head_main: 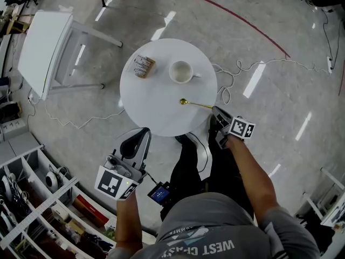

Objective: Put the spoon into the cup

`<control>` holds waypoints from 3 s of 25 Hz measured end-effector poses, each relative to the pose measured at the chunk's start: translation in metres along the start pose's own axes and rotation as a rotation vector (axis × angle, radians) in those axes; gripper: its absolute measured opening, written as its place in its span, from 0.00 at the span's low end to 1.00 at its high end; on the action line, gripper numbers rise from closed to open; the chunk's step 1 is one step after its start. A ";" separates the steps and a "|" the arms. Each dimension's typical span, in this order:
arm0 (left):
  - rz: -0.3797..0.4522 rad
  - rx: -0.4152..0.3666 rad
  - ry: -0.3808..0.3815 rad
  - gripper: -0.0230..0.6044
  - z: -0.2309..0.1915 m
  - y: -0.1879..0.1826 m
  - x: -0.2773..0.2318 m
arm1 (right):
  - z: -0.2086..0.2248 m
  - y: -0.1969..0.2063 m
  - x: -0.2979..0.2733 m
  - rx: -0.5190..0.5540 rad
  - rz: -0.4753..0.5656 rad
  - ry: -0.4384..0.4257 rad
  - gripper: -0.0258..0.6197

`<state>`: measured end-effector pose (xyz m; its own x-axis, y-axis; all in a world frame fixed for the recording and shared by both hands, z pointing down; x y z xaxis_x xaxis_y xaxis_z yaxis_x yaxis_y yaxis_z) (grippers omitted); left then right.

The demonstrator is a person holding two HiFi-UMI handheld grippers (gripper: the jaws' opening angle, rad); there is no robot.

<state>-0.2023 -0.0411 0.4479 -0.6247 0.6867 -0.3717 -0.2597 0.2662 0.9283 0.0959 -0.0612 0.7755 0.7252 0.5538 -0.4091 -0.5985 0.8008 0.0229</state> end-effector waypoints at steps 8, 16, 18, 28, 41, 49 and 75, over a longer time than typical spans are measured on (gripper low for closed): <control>0.029 -0.018 -0.026 0.04 -0.003 -0.006 0.012 | -0.019 -0.010 0.000 0.032 0.012 -0.013 0.04; 0.059 -0.033 -0.064 0.04 -0.004 -0.008 0.026 | -0.038 -0.024 0.003 0.063 0.038 -0.038 0.04; 0.069 -0.038 -0.076 0.04 -0.004 -0.010 0.029 | -0.043 -0.028 0.004 0.070 0.045 -0.046 0.04; 0.117 -0.068 -0.145 0.04 -0.003 -0.017 0.052 | -0.071 -0.055 0.001 0.095 0.090 -0.082 0.04; 0.145 -0.081 -0.256 0.04 -0.008 -0.019 0.088 | -0.093 -0.089 -0.021 0.135 0.122 -0.022 0.05; 0.168 -0.095 -0.306 0.04 -0.011 -0.024 0.100 | -0.100 -0.103 -0.030 0.166 0.123 0.023 0.05; 0.281 -0.195 -0.422 0.04 -0.027 -0.073 0.126 | -0.227 -0.139 -0.049 0.194 0.123 -0.190 0.05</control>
<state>-0.2818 0.0074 0.3332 -0.3504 0.9360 -0.0348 -0.2819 -0.0700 0.9569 0.0663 -0.2516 0.5855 0.7130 0.6675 -0.2147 -0.6231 0.7435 0.2427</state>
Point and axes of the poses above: the fingertips, and each gripper's own axes: x backward along the fingers, z to its right, y out of its underside, the point moved 8 cm from there along x, backward along the fingers, and after that the axes turned 12 degrees about -x, right-handed, at the moved point
